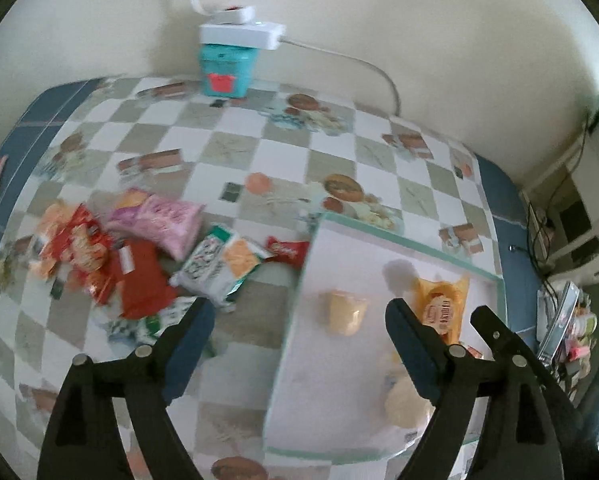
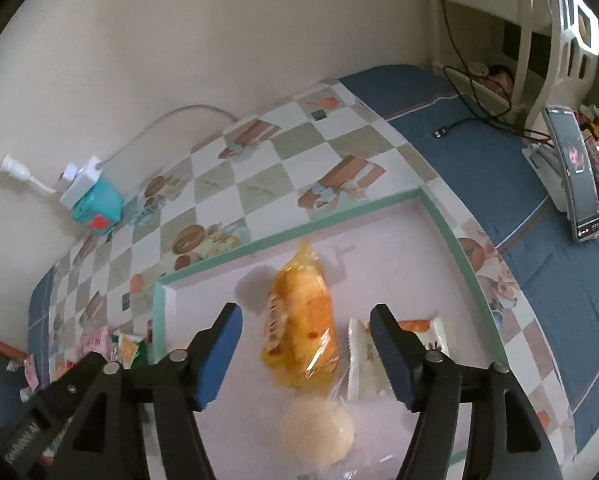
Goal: Organize snacks
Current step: 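Carry the cup and yellow bag into the white tray and open both tools, then move the left tool to the green-edged cracker packet while the right tool approaches the red box package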
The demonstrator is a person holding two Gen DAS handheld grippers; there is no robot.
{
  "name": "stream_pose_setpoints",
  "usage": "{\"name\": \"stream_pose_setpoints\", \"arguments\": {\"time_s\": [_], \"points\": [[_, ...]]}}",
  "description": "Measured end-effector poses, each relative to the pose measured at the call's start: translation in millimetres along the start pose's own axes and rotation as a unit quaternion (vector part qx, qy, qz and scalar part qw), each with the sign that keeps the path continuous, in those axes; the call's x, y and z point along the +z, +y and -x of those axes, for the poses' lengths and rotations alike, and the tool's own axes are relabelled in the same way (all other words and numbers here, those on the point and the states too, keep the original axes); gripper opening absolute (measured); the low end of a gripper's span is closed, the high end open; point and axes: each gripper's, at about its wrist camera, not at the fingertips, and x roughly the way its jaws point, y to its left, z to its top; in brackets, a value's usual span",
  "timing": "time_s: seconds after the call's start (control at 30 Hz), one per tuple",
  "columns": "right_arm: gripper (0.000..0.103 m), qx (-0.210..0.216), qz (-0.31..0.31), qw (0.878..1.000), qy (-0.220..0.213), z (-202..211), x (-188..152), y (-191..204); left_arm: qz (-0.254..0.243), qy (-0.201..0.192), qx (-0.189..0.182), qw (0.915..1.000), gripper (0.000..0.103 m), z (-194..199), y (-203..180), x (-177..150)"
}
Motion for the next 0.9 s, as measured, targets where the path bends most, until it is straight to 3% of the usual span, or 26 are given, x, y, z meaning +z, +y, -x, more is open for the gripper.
{"name": "stream_pose_setpoints", "arguments": {"time_s": [0.17,0.23,0.37,0.53,0.73,0.9], "points": [[0.088,0.005,0.030,1.000,0.003,10.6,-22.6,22.9,0.025,0.002,-0.006,0.9997,0.089,11.3,26.0,-5.6],[0.102,0.010,0.042,0.999,-0.002,17.4,-29.1,32.9,0.034,-0.008,0.002,0.9994,0.089,18.9,35.6,-7.6],[0.103,0.021,0.069,0.997,-0.030,36.1,-37.4,53.3,0.057,-0.019,0.004,0.9982,0.101,31.1,58.5,-12.7],[0.103,0.061,0.072,0.995,-0.024,43.1,-49.9,73.0,0.095,-0.043,0.013,0.9945,0.101,45.3,93.5,-16.3],[0.103,0.065,0.108,0.991,-0.035,51.1,-64.2,100.9,0.153,-0.061,0.006,0.9863,0.101,59.5,137.9,-15.2],[0.103,0.046,0.130,0.989,-0.049,50.4,-72.8,119.5,0.190,-0.069,0.030,0.9790,0.101,64.2,172.4,-11.9]]}}
